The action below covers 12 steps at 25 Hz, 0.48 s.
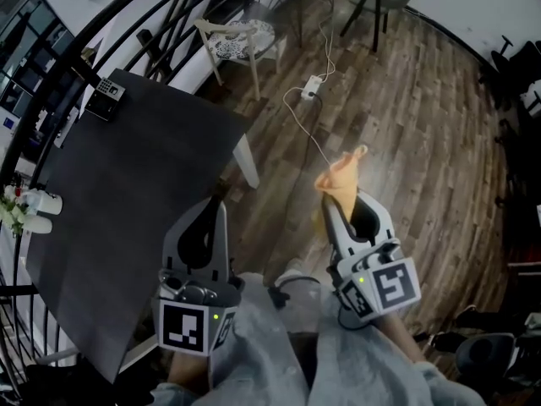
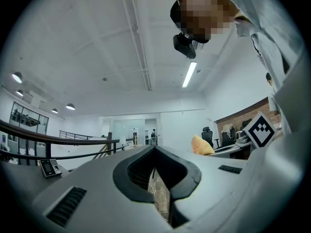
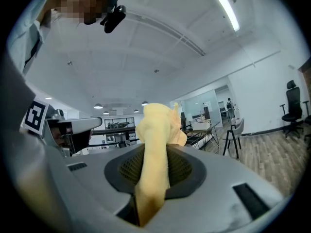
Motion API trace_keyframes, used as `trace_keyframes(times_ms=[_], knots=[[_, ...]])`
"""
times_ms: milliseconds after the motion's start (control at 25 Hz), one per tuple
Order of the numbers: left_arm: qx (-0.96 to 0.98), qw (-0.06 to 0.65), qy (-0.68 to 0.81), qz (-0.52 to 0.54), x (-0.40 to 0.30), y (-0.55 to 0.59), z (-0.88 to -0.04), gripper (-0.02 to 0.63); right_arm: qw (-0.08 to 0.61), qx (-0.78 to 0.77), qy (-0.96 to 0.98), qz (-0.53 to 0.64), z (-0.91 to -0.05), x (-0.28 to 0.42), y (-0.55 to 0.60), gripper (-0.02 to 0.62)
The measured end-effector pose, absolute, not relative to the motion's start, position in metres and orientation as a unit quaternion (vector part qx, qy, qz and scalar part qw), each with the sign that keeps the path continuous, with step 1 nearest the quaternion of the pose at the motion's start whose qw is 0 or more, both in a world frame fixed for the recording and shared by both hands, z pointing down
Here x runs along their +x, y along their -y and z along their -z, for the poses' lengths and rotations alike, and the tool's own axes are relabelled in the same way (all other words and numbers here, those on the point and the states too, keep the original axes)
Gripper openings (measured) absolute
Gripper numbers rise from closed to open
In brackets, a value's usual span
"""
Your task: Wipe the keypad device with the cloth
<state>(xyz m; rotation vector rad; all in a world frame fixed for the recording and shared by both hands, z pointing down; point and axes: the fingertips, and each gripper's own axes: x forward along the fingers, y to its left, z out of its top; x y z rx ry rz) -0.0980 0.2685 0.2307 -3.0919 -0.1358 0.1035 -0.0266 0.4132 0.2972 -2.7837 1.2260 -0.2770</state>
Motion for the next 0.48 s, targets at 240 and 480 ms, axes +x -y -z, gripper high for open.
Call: trace_keyframes(times_ms=[240,480], knots=[[-0.999,0.035,0.024,-0.03,-0.077,-0.282,-0.234,0.006,0.053,-0.9,-0.423,0.093,-0.301,-0.001,-0.424,0.101],[-0.998,0.035,-0.008,-0.044,-0.075,-0.282,-0.224,0.006,0.063,-0.892,-0.438,0.097,-0.306,0.005,-0.425,0.101]])
